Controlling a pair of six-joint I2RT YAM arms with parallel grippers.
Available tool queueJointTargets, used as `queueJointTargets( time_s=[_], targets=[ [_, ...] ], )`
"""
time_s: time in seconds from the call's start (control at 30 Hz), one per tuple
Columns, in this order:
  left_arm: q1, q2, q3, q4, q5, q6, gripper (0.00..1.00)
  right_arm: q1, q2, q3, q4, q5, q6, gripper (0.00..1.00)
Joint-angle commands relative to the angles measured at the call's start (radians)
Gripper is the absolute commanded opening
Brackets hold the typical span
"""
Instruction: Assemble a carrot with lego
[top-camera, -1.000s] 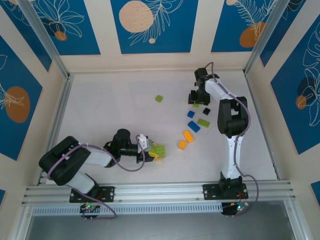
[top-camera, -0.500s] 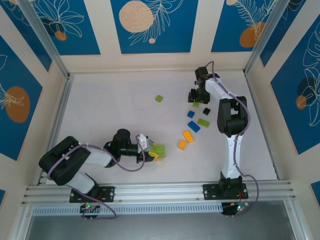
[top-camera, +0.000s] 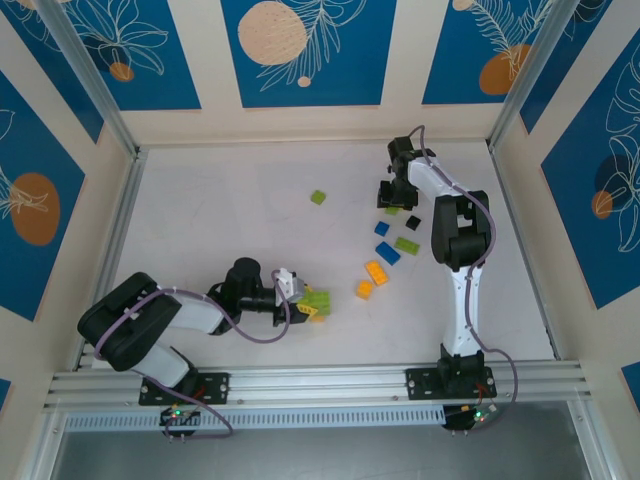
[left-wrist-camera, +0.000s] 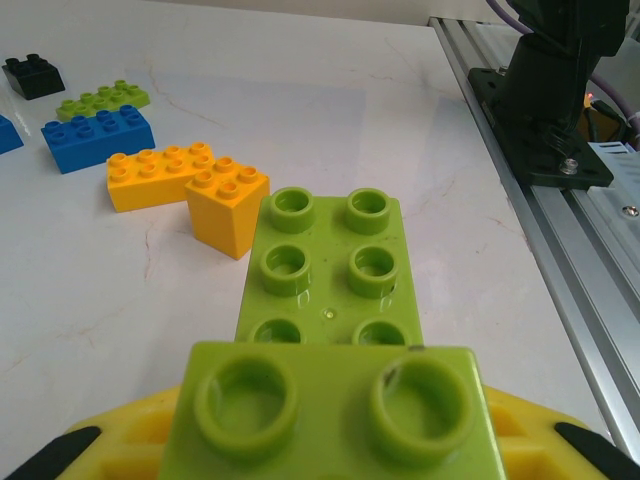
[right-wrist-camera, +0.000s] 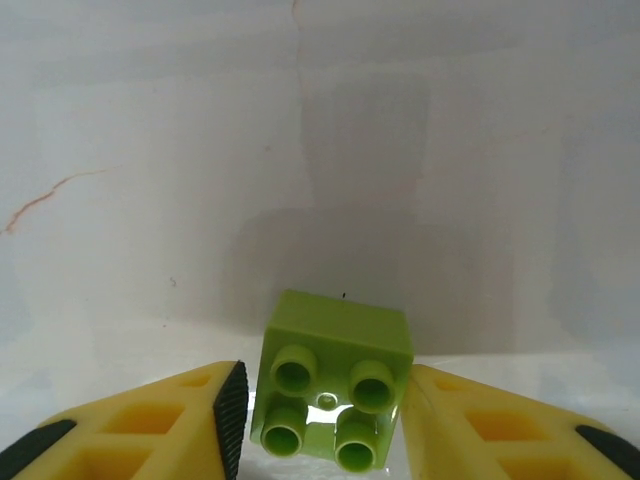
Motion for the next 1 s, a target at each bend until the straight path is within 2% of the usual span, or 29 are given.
queueJointTargets(
  time_s=[0.0, 0.23, 0.43, 0.7, 0.97],
  targets=[
    [0.009, 0.001, 0.008, -0.019, 0.035, 0.021, 0.38, 0.005, 0.015, 0.029, -0.018, -0.004, 0.011, 0.42],
    [0.008, 0.002, 0.011, -0.024, 0.031, 0.02, 0.38, 0.005, -0.045, -0.018, -0.001, -0.023, 0.015, 0.35],
    [0.008, 0.001, 0.012, -0.028, 0.03, 0.022, 0.38, 0.043, -0.237, -0.185, 0.01, -0.067, 0.008, 0.33],
    [0.006, 0.005, 0.014, -0.032, 0.028, 0.028, 0.37, 0.262, -0.589, -0.465, -0.092, -0.05, 0.066, 0.33],
    [0.006, 0.004, 0.014, -0.032, 0.024, 0.029, 0.37, 0.518, -0.808, -0.575, -0.194, -0.058, 0.312, 0.33]
  ],
)
